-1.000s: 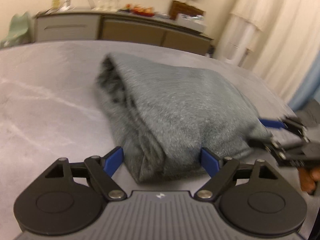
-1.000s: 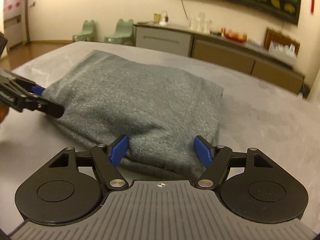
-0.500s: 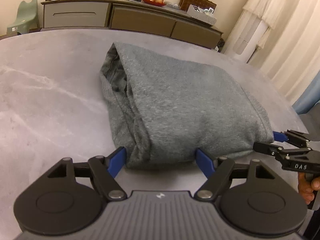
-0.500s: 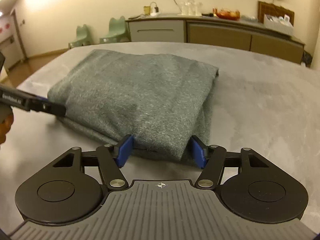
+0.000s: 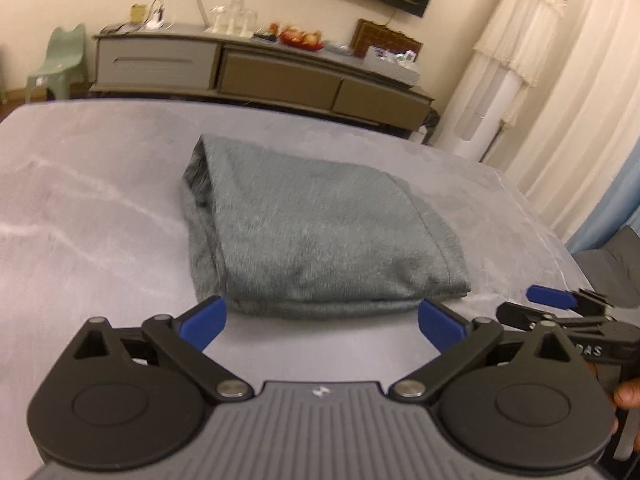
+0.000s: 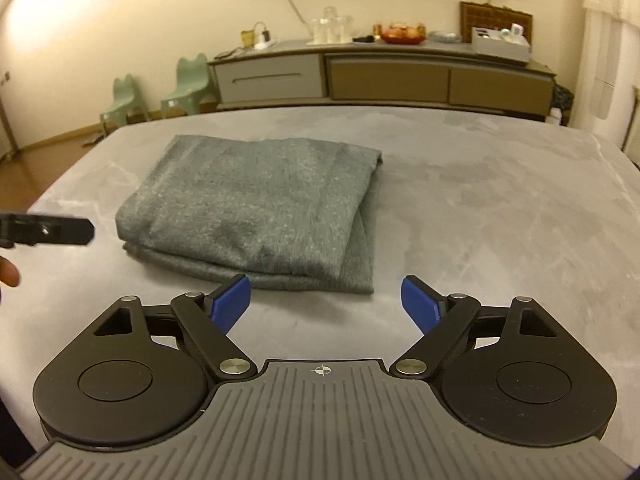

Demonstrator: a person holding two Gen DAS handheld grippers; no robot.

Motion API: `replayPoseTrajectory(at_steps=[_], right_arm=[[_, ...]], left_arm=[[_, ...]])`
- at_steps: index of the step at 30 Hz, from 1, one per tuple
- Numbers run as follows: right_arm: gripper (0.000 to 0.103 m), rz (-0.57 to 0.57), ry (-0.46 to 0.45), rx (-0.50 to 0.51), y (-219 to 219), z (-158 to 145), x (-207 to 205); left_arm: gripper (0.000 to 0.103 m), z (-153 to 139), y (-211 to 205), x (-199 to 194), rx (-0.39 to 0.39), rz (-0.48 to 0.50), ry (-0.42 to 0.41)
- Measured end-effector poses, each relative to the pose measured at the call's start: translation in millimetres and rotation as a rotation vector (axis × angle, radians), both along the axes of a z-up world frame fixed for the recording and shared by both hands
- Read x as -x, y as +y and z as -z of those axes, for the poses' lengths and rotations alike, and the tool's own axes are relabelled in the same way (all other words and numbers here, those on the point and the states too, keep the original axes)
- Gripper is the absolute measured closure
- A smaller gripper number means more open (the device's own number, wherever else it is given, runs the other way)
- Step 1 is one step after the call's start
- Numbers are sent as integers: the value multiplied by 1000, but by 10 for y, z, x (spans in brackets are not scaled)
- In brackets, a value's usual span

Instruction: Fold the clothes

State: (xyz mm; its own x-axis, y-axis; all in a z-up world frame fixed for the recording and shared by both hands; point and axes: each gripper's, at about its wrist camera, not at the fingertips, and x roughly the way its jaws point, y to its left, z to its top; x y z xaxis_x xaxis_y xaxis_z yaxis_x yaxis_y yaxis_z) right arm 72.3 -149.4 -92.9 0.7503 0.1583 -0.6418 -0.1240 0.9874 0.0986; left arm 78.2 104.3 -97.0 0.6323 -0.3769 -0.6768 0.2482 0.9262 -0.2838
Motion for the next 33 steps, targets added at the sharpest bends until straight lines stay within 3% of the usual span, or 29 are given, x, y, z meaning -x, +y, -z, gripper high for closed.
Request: replayPoseTrajectory(at_steps=[9, 18, 23, 27, 33], right_arm=[[15, -17, -13, 111, 160, 48, 295], [12, -24, -44, 125, 155, -22, 410], [11, -29, -48, 129, 160, -37, 434], [11, -34, -51, 133, 173, -39, 441], [11, -37, -46, 141, 161, -11, 442]], left_arm=[[0, 91, -100, 272, -67, -60, -33], [0, 179, -232, 341, -121, -52, -42], [0, 173, -313, 370, -115, -32, -69], [0, 144, -378, 409, -64, 4, -90], [0, 207, -488, 387, -92, 5, -77]])
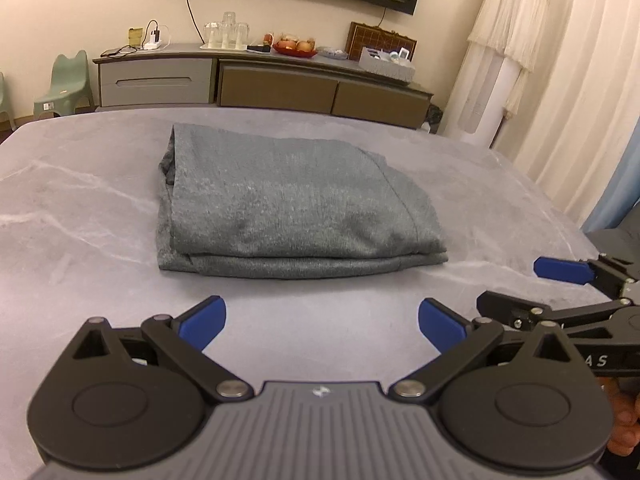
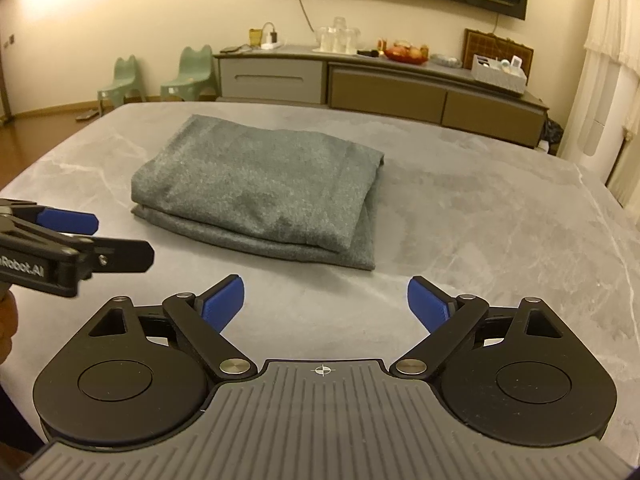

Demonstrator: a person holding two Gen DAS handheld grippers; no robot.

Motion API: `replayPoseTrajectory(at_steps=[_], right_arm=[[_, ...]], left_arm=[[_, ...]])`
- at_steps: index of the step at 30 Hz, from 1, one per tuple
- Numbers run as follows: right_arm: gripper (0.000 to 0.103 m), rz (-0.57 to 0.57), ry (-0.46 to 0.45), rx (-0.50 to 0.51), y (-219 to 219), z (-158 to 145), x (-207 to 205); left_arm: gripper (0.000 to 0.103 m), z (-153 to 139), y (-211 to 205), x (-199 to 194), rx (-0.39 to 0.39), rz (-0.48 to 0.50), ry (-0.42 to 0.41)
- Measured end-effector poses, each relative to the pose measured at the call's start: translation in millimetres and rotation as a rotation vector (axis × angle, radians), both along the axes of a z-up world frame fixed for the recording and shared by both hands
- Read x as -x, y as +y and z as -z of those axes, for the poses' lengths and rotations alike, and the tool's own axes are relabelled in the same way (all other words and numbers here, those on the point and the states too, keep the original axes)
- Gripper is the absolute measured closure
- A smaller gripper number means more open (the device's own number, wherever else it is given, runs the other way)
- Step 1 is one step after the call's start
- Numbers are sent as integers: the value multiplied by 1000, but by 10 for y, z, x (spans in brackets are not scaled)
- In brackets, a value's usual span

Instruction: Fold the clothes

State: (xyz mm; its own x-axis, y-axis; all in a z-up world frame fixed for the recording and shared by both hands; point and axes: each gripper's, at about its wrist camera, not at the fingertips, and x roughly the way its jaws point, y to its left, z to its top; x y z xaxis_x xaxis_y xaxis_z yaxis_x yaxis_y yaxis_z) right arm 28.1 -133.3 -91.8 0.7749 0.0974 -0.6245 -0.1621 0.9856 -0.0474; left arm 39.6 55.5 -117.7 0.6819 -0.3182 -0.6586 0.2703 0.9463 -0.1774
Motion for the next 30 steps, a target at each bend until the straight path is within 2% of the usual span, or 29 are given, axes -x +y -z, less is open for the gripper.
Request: replayPoseTrajectory(at_steps=[21, 30], right_arm=[[10, 4, 3, 19, 6, 39, 6], [10, -3, 16, 34, 60, 101, -14]], left_arm=[[0, 142, -120, 22, -68, -16, 35], [0, 108, -104, 64, -66, -20, 2]])
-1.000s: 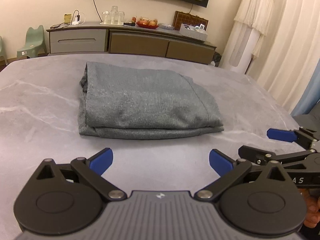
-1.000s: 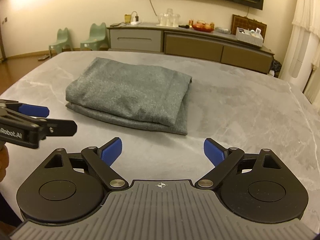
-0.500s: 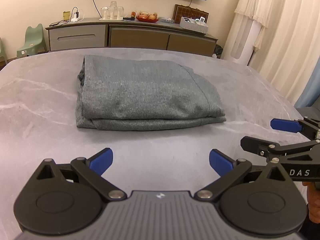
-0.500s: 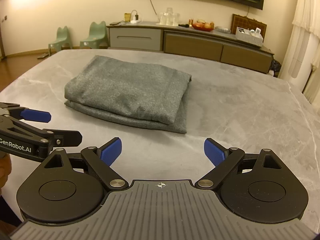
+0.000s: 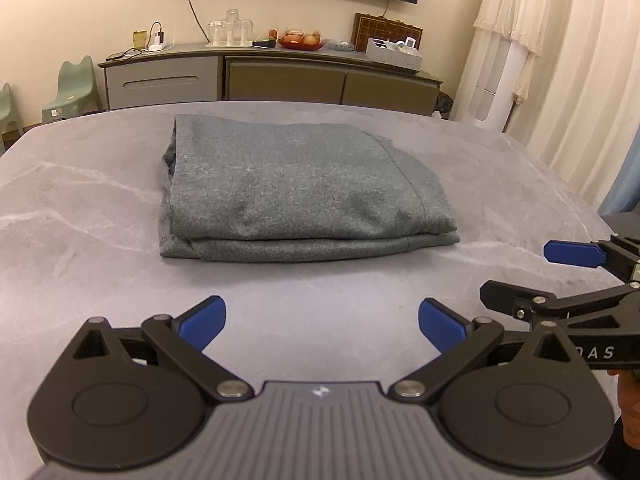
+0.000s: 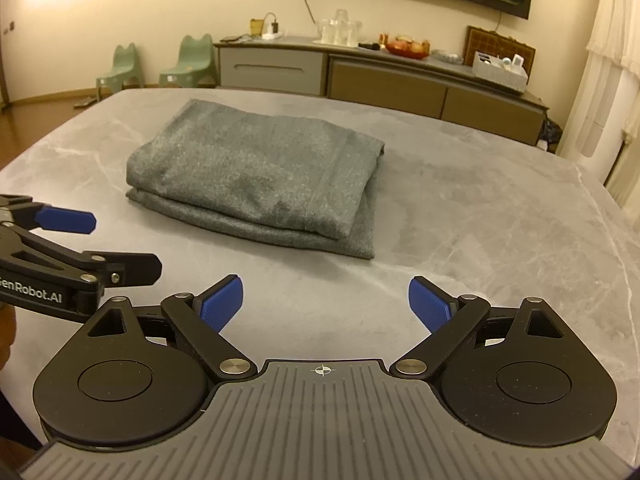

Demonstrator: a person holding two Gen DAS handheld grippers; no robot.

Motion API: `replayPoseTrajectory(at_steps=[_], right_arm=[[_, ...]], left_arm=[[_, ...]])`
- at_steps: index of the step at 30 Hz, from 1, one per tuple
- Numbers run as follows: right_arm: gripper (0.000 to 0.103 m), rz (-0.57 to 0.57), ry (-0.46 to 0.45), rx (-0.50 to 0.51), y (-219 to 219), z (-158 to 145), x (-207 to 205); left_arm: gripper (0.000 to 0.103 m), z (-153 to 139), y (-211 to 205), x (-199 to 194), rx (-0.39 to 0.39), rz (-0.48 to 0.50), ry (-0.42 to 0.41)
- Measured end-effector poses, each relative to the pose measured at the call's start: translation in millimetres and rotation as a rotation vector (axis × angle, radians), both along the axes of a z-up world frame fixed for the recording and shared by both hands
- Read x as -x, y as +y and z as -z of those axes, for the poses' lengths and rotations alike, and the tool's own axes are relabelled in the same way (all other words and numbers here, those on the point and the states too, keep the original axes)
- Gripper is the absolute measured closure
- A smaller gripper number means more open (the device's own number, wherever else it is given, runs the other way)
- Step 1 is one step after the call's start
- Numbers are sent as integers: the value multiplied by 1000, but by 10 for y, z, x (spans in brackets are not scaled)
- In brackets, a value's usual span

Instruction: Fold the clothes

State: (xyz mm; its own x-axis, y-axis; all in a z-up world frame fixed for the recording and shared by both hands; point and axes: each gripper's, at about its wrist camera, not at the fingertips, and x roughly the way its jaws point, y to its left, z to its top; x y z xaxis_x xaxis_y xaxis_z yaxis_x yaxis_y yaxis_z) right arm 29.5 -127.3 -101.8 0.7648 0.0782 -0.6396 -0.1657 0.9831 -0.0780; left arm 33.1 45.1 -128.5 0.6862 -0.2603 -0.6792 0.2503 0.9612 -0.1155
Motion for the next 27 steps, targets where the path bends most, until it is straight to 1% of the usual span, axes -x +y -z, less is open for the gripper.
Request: replayPoseTrajectory(at_steps=[27], right_arm=[[10, -9, 5, 3, -13, 18, 14]], left_arm=[[0, 69, 13, -28, -25, -16, 17]])
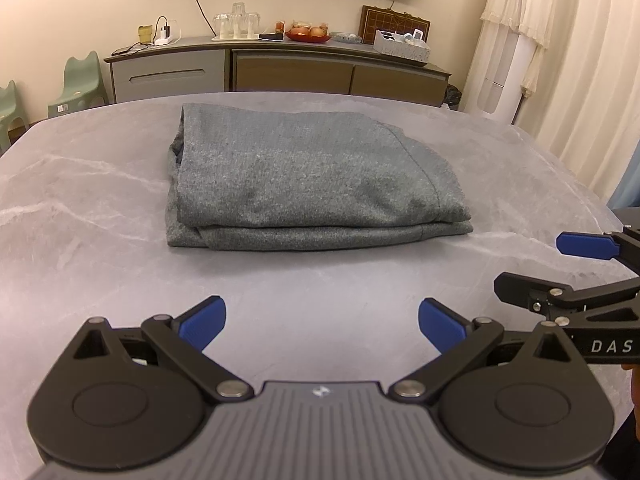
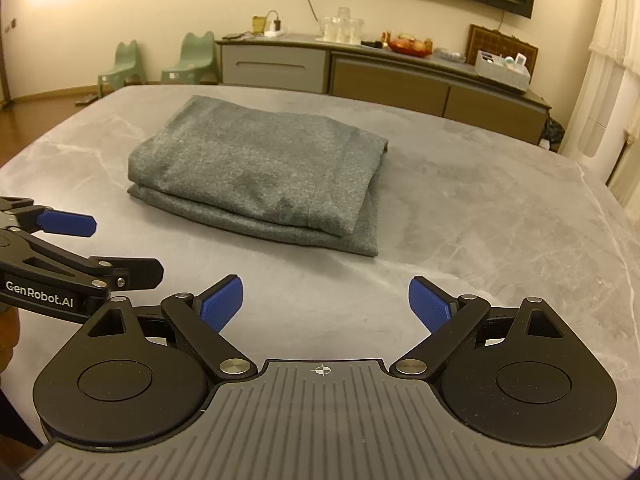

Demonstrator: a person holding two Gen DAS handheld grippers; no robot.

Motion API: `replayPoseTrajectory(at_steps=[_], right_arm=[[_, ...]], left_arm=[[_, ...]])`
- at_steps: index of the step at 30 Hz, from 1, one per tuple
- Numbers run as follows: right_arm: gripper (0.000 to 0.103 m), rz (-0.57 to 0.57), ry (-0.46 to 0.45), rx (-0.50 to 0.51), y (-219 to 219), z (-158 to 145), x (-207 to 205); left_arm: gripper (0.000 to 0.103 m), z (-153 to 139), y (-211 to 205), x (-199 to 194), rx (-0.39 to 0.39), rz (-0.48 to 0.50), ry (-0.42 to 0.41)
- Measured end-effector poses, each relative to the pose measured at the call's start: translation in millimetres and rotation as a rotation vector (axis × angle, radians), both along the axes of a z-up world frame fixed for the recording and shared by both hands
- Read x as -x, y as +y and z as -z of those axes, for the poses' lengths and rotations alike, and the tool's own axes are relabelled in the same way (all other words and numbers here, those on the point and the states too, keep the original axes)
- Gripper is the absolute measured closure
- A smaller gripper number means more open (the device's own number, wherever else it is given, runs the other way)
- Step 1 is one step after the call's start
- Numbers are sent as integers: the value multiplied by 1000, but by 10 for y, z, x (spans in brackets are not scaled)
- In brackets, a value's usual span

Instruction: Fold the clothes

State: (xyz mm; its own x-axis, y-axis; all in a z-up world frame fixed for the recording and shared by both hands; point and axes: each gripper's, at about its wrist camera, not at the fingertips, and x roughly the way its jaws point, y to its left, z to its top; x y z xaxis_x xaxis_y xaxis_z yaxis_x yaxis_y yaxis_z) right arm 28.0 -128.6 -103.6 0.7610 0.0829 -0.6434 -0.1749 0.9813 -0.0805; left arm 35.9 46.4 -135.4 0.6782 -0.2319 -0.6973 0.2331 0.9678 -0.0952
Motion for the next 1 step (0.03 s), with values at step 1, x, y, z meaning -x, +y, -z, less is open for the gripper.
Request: replayPoseTrajectory(at_steps=[1], right_arm=[[10, 0, 0, 0, 0, -1, 1]], left_arm=[[0, -1, 0, -1, -1, -1, 0]])
